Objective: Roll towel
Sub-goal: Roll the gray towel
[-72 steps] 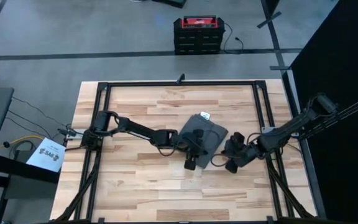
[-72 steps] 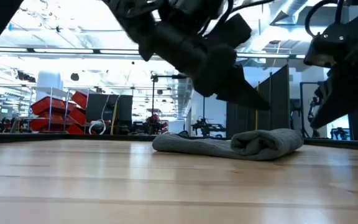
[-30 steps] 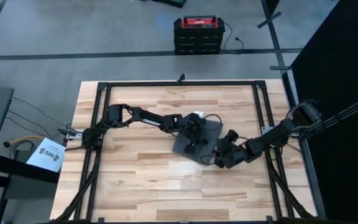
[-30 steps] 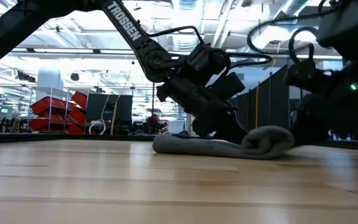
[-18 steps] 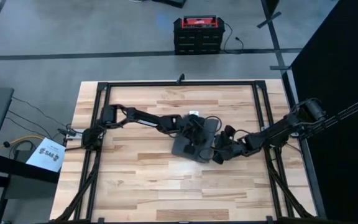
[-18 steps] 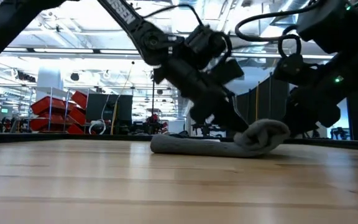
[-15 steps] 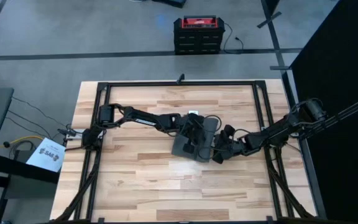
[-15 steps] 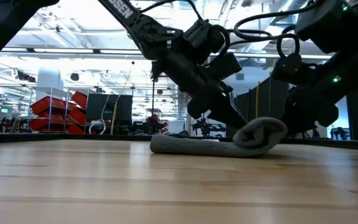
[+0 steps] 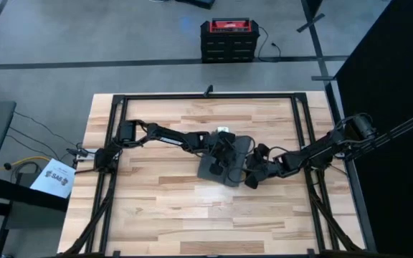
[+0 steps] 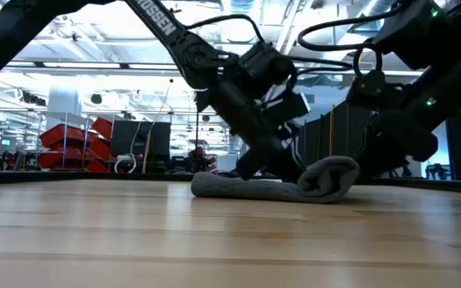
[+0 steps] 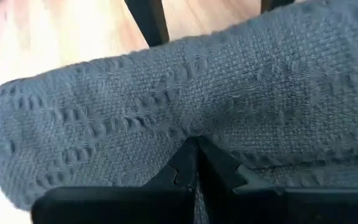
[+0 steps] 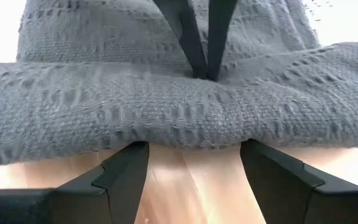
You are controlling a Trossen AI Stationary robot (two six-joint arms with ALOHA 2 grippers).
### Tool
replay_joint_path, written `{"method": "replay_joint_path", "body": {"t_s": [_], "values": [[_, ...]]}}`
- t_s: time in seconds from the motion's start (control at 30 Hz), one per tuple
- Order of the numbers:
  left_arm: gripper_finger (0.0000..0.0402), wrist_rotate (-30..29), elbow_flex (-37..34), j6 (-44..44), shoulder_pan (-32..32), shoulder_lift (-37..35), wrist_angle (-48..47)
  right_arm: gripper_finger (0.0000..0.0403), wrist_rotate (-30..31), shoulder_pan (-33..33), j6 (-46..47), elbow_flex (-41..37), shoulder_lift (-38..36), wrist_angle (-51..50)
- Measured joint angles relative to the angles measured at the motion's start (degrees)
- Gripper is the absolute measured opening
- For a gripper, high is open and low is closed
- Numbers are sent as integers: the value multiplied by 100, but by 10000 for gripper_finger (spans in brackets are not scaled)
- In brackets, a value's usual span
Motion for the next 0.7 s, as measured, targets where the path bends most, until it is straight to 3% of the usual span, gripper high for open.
{"method": "replay_joint_path", "body": {"t_s": [0.13, 0.3, 0.7], "values": [[0, 2, -83, -6, 10, 0, 52, 244, -120, 0, 145, 91, -289, -803], [0, 0, -111, -108, -7, 0, -39, 244, -1197, -344, 346, -107, -527, -1112], [0, -38, -126, -254, -70, 8, -38, 240, -1753, -1305, -1050, -462, 426, 1185]]}}
